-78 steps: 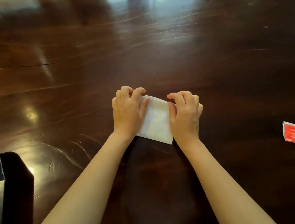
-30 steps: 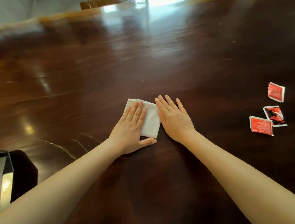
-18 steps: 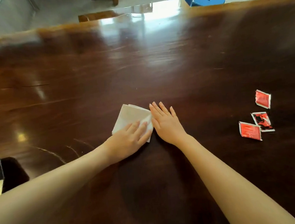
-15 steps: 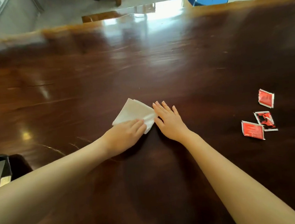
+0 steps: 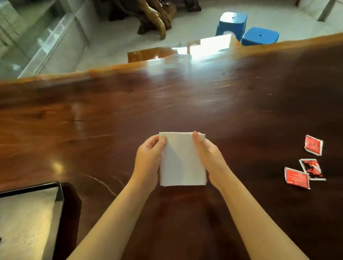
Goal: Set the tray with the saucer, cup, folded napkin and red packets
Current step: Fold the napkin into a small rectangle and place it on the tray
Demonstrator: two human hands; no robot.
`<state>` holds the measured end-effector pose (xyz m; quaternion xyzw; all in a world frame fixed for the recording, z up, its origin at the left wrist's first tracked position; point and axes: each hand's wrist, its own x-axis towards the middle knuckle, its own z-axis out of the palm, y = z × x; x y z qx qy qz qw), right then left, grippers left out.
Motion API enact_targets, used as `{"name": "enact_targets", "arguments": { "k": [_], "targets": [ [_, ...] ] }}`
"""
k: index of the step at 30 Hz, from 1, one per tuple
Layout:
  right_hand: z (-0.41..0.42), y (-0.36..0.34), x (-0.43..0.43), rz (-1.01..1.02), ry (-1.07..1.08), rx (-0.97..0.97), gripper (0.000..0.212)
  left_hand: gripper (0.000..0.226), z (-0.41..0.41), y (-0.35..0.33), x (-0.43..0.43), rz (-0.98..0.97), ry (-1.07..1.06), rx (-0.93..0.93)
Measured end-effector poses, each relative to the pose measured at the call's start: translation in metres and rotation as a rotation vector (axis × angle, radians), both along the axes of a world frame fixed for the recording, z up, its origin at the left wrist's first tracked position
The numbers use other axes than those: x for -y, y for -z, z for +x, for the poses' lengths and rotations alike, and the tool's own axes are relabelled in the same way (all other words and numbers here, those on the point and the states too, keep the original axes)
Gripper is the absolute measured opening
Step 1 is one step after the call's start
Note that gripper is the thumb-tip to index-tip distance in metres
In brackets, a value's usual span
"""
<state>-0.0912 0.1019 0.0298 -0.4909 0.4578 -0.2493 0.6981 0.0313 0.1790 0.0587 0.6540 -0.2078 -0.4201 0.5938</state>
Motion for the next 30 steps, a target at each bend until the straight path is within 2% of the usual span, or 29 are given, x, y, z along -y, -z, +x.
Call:
{"name": "enact_targets", "arguments": {
  "k": [3, 5, 8, 10, 13, 15, 18, 22, 30],
  "targets": [
    [0.002, -0.009, -0.013, -0.022, 0.007, -0.083, 0.037, 0.016, -0.001, -0.005, -0.009, 0.029, -0.122, -0.148],
    [0.008, -0.011, -0.021, -0.135, 0.044, -0.180, 0.037, 0.018, -0.004, -0.006, -0.019, 0.032, -0.147, -0.207],
    [0.017, -0.016, -0.032, -0.245, 0.078, -0.220, 0.038, 0.023, -0.013, -0.002, -0.039, 0.048, -0.111, -0.233],
    [0.021, -0.018, -0.040, -0.332, 0.048, -0.273, 0.038, 0.023, -0.020, 0.003, -0.054, 0.061, -0.119, -0.166],
    [0.029, -0.018, -0.052, -0.495, 0.008, -0.389, 0.038, 0.014, -0.016, 0.009, -0.070, 0.147, -0.221, 0.234],
    [0.037, -0.017, -0.060, -0.556, -0.004, -0.416, 0.039, 0.015, -0.013, 0.010, -0.079, 0.172, -0.271, 0.401],
    [0.052, -0.015, -0.074, -0.584, -0.029, -0.415, 0.039, 0.014, -0.008, 0.012, -0.095, 0.143, -0.314, 0.444],
    [0.078, -0.010, -0.101, -0.515, -0.032, -0.371, 0.041, 0.009, 0.014, 0.015, -0.124, 0.131, -0.361, 0.434],
    [0.178, -0.005, -0.187, -0.497, -0.096, -0.318, 0.039, 0.012, 0.107, 0.017, -0.213, 0.163, -0.440, 0.390]
  ]
}}
